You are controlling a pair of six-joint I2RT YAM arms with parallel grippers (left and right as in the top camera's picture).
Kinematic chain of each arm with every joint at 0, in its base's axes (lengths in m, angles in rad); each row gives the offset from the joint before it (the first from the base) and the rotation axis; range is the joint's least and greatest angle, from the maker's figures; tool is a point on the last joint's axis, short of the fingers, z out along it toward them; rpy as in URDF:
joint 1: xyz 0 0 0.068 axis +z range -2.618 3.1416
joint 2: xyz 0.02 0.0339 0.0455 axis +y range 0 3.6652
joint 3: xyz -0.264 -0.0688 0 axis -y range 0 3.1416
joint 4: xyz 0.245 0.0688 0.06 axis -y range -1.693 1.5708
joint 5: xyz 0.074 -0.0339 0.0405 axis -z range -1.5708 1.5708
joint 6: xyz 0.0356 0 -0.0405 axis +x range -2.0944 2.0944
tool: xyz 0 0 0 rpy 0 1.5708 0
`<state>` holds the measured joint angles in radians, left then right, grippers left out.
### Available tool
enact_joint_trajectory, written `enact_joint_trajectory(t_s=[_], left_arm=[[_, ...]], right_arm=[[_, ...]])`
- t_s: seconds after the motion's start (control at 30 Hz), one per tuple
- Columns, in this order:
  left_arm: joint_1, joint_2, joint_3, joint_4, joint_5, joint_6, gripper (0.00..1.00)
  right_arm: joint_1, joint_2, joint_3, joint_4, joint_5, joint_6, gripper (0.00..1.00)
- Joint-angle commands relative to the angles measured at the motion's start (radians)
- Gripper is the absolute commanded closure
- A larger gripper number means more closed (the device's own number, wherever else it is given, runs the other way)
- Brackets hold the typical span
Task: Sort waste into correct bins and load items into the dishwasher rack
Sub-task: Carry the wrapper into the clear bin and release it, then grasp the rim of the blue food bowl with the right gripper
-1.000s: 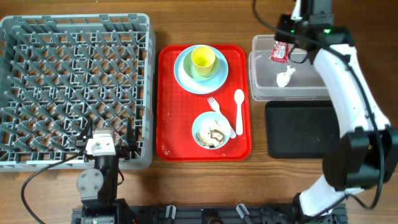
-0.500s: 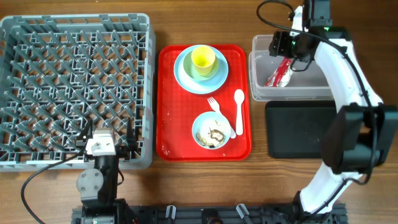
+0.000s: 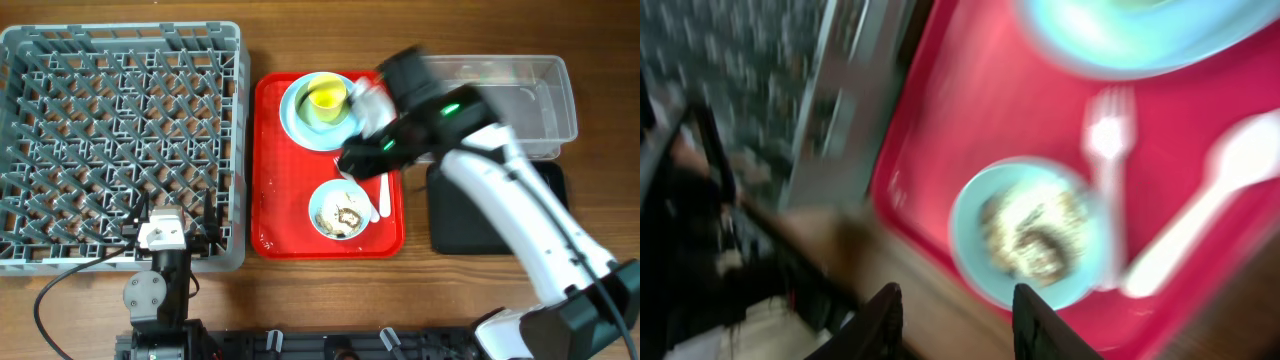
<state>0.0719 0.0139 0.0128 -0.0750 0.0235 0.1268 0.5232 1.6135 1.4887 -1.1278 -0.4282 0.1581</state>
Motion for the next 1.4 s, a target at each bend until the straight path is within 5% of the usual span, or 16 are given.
enact_joint_trajectory(t_s=[0.0, 0.23, 0.7, 1.0, 1.13, 1.23, 1.37], left_arm=[[-0.005, -0.006, -0.007, -0.001, -0.006, 0.012, 0.0], [-0.005, -0.006, -0.007, -0.001, -0.006, 0.012, 0.0], [-0.005, -0.006, -0.007, -0.001, -0.006, 0.012, 0.0], [-0.005, -0.006, -0.007, -0.001, -0.006, 0.012, 0.0], [-0.005, -0.006, -0.007, -0.001, -0.006, 0.012, 0.0], [-0.005, -0.006, -0.007, -0.001, -0.006, 0.012, 0.0], [-0.005, -0.006, -0.007, -0.001, -0.006, 0.012, 0.0]], right_arm=[[0.138, 0.008, -0.124, 0.04, 0.152, 0.158, 0.62], [0.362, 0.016, -0.334, 0.287, 0.374, 0.182, 0.54], [0.376, 0.105, -0.402, 0.492, 0.428, 0.041, 0.5], [0.375, 0.14, -0.402, 0.492, 0.41, -0.002, 0.72], [0.375, 0.141, -0.402, 0.498, 0.41, -0.001, 0.72], [0.375, 0.141, -0.401, 0.502, 0.41, 0.002, 0.86], [0.375, 0.141, -0.393, 0.495, 0.41, 0.003, 0.91]])
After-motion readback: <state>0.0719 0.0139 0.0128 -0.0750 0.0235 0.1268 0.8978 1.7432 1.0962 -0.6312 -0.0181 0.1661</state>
